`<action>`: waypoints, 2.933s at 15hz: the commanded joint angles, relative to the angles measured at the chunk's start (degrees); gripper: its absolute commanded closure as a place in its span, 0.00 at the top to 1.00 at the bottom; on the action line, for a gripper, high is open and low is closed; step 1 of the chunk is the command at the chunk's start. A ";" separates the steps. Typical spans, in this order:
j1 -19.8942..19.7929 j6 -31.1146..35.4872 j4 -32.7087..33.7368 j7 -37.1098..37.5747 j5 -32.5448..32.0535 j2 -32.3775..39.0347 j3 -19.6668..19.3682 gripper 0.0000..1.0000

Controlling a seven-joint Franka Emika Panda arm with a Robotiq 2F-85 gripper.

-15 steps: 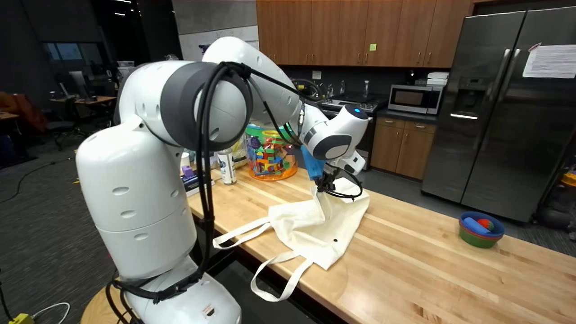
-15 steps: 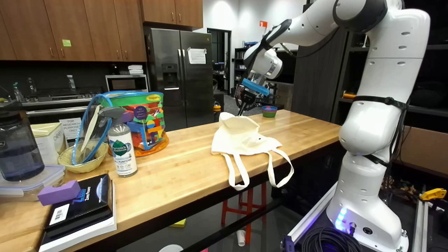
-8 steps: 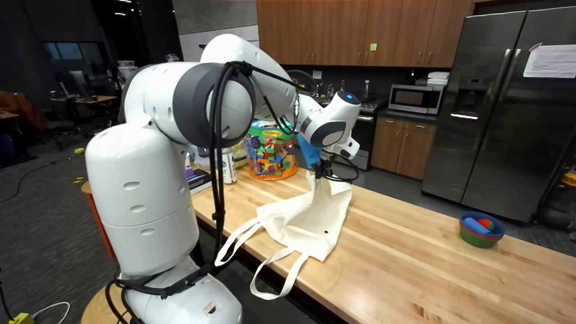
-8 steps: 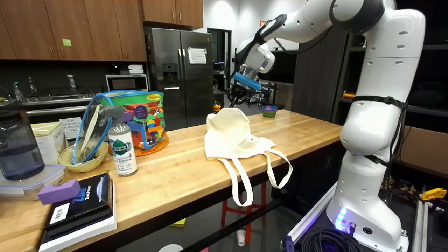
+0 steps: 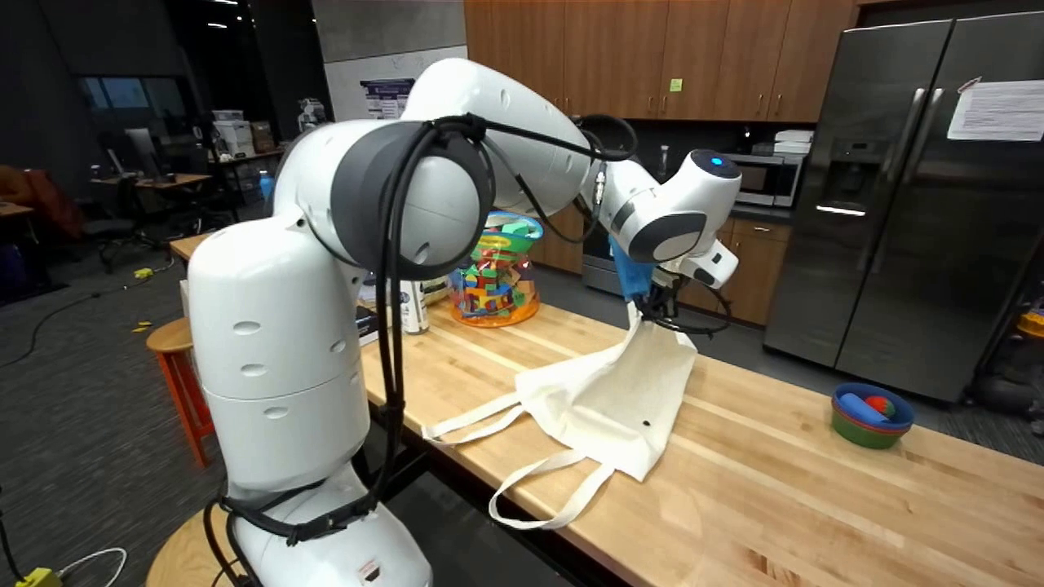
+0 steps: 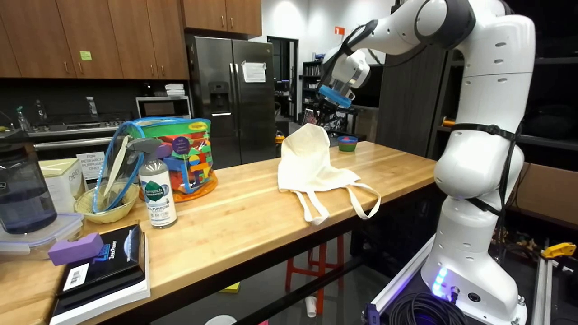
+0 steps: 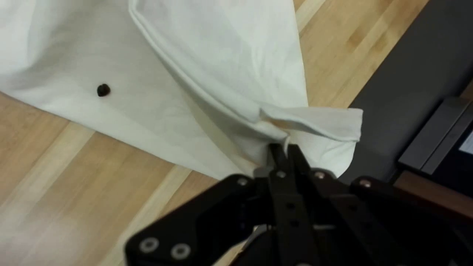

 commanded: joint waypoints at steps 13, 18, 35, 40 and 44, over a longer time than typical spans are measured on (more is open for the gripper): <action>-6.58 -0.38 0.02 3.15 -0.29 -6.08 -7.22 0.01; -9.98 0.26 -3.66 4.12 -0.96 -10.26 -10.93 0.01; -0.68 -3.38 10.89 12.17 -10.90 -6.54 -0.05 0.01; 5.18 -4.42 12.24 9.94 -11.65 -5.16 5.40 0.01; 8.83 -5.20 7.02 5.20 -11.30 -5.44 8.78 0.01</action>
